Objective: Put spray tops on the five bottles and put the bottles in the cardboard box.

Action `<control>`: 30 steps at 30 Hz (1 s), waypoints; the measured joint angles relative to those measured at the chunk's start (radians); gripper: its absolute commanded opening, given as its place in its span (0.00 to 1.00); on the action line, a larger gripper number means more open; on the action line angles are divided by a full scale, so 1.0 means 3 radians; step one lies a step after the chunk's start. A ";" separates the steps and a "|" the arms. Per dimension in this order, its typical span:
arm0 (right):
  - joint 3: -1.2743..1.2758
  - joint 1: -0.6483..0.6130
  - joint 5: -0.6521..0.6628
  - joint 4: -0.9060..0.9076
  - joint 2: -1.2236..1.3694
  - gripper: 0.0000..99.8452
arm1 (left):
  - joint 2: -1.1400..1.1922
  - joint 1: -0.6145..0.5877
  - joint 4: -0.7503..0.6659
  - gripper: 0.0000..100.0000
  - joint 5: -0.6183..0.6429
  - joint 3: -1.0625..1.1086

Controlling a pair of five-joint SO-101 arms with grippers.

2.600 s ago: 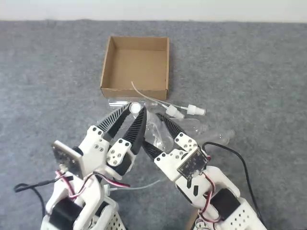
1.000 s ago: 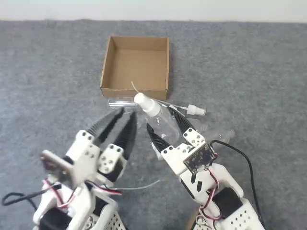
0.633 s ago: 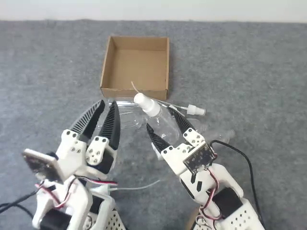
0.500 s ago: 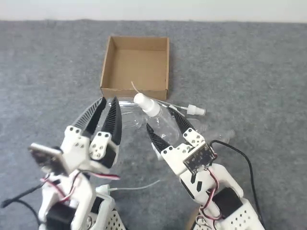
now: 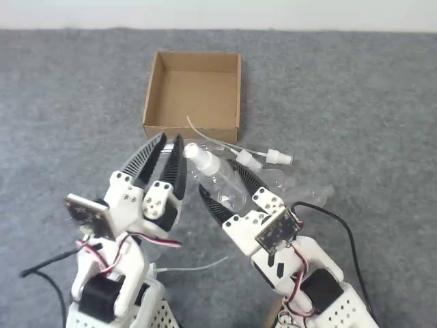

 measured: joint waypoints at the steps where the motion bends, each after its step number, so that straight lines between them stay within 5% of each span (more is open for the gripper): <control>1: 0.0000 0.0000 0.0000 0.0000 0.0000 0.01 | 0.0000 0.0077 0.0000 0.08 -0.0036 0.0000; 8: 0.0000 0.0005 0.0000 0.0000 0.0000 0.01 | 0.0000 0.0378 0.0077 0.08 -0.0240 0.0000; 22: 0.0000 -0.0020 0.0000 0.0230 0.0000 0.01 | 0.0000 0.0051 0.0077 0.08 -0.0245 0.0020; 30: 0.0005 -0.0005 -0.0005 0.0235 0.0000 0.01 | 0.0000 0.0332 0.0077 0.08 -0.0276 0.0184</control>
